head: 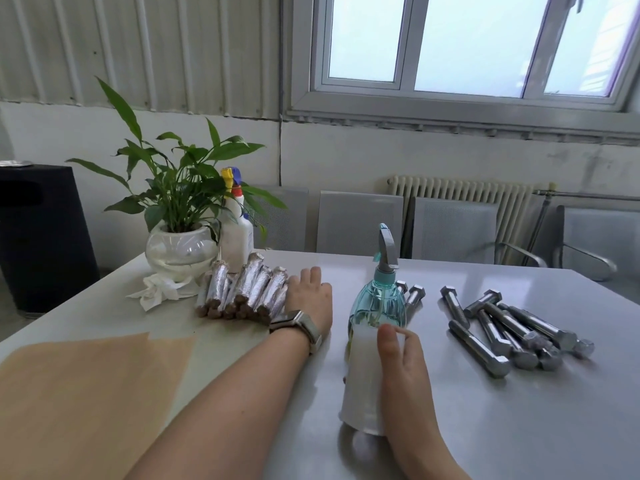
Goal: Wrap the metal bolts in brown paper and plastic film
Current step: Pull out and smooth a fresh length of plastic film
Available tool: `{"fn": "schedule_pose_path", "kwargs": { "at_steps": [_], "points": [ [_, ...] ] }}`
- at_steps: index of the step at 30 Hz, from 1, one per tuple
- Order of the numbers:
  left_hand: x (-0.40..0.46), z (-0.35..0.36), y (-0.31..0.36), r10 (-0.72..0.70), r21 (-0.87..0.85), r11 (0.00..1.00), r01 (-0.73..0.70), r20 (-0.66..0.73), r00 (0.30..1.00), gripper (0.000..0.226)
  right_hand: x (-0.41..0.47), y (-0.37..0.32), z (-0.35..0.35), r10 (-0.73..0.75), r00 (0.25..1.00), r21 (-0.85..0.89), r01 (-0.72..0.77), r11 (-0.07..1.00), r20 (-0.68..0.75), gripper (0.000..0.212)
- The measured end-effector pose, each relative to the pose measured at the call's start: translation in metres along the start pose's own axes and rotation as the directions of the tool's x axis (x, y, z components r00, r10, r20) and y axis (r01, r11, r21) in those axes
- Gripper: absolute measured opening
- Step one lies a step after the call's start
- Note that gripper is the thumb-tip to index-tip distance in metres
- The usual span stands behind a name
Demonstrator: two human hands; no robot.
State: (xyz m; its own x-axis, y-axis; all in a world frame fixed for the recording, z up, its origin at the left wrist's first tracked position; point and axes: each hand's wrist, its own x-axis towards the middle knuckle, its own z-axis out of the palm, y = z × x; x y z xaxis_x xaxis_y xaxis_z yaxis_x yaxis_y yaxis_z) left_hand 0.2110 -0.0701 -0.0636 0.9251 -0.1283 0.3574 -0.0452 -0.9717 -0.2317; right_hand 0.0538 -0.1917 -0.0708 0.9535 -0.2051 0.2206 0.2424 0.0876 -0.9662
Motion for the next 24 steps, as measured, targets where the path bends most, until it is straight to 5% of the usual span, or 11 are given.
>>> {"fn": "schedule_pose_path", "kwargs": {
  "at_steps": [11, 15, 20, 24],
  "points": [
    [0.002, 0.01, -0.02, 0.075, -0.047, 0.996, -0.075, 0.017, 0.997, 0.042, 0.001, -0.001, -0.009, 0.061, 0.998, 0.049, -0.06, 0.997, -0.006, 0.043],
    [-0.006, -0.004, -0.028, 0.134, -0.215, 0.968, -0.132, -0.005, 0.991, 0.043, 0.002, -0.002, -0.006, 0.07, 0.997, 0.059, -0.072, 0.996, 0.033, 0.054],
    [-0.046, -0.053, -0.035, -0.084, -0.685, 0.719, -0.114, -0.249, 0.965, 0.021, -0.003, -0.003, -0.002, 0.063, 0.994, 0.062, -0.069, 0.996, 0.088, 0.049],
    [-0.105, -0.084, -0.036, -0.039, -0.849, 0.523, -0.075, -0.111, 0.993, 0.012, -0.003, -0.007, -0.003, 0.073, 0.994, 0.105, -0.081, 0.991, 0.08, 0.075]
  ]
}}
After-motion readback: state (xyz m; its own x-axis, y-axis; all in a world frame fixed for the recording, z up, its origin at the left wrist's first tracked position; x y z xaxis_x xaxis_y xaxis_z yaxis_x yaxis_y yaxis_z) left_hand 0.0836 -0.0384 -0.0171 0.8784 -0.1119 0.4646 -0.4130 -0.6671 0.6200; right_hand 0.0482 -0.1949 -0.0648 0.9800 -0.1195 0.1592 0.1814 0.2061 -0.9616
